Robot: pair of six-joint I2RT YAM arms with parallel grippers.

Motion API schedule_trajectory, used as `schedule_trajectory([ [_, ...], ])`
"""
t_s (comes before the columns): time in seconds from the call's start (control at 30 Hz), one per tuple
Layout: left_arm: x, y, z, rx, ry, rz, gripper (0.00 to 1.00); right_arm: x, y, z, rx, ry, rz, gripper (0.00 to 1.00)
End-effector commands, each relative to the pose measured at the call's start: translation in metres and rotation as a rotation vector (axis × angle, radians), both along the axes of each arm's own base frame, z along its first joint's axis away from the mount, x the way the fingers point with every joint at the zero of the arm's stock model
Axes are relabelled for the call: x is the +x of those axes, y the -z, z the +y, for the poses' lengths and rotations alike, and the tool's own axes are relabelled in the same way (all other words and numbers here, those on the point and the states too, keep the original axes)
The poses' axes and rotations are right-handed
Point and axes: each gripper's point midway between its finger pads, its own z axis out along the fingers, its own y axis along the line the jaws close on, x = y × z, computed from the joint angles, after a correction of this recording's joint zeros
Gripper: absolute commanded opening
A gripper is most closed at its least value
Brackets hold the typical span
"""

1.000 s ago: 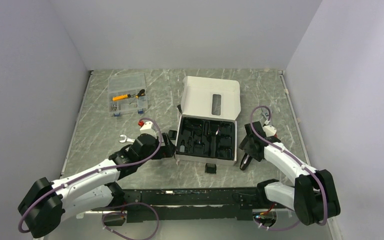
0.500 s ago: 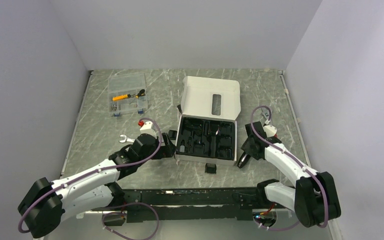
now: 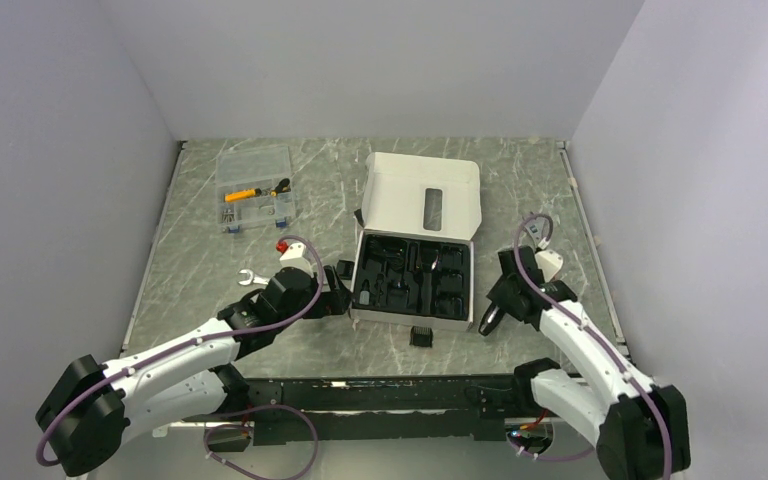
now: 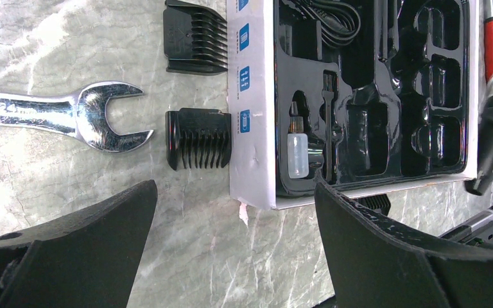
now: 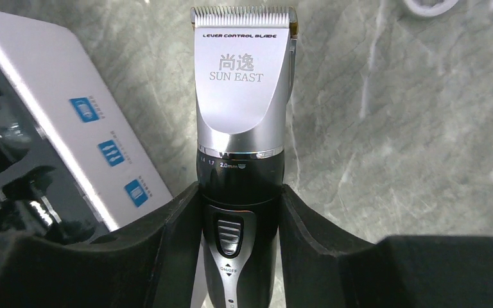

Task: Sort the hair-cutting tools
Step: Pick up the electric hair clipper from the center of the board, then place the electric hair clipper in the storage box.

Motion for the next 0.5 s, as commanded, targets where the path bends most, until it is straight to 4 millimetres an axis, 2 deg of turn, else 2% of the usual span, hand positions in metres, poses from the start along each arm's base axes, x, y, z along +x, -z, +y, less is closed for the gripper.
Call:
schedule_trajectory([
  [0.0,0.005,-0.013,-0.005,-0.042,-0.008,-0.03,0.99,0.017,-0.064,-0.002,-0.031,-0.014,-0.15,0.0],
  [0.1,0.006,-0.015,-0.002,-0.035,-0.021,-0.035,0.99,0.021,-0.094,0.011,-0.039,-0.089,-0.197,0.0],
  [0.17,0.007,-0.017,-0.001,-0.038,-0.032,-0.044,0.99,0.023,-0.114,0.027,-0.052,-0.162,-0.228,0.0],
  [0.3,0.008,-0.02,0.002,-0.046,-0.046,-0.059,0.99,0.029,-0.15,0.079,-0.068,-0.369,-0.282,0.0],
  [0.37,0.008,-0.019,0.003,-0.052,-0.048,-0.06,0.99,0.032,-0.152,0.107,-0.09,-0.477,-0.251,0.0],
  [0.47,0.005,-0.014,0.002,-0.062,-0.049,-0.047,0.99,0.037,-0.139,0.141,-0.106,-0.605,-0.198,0.0],
])
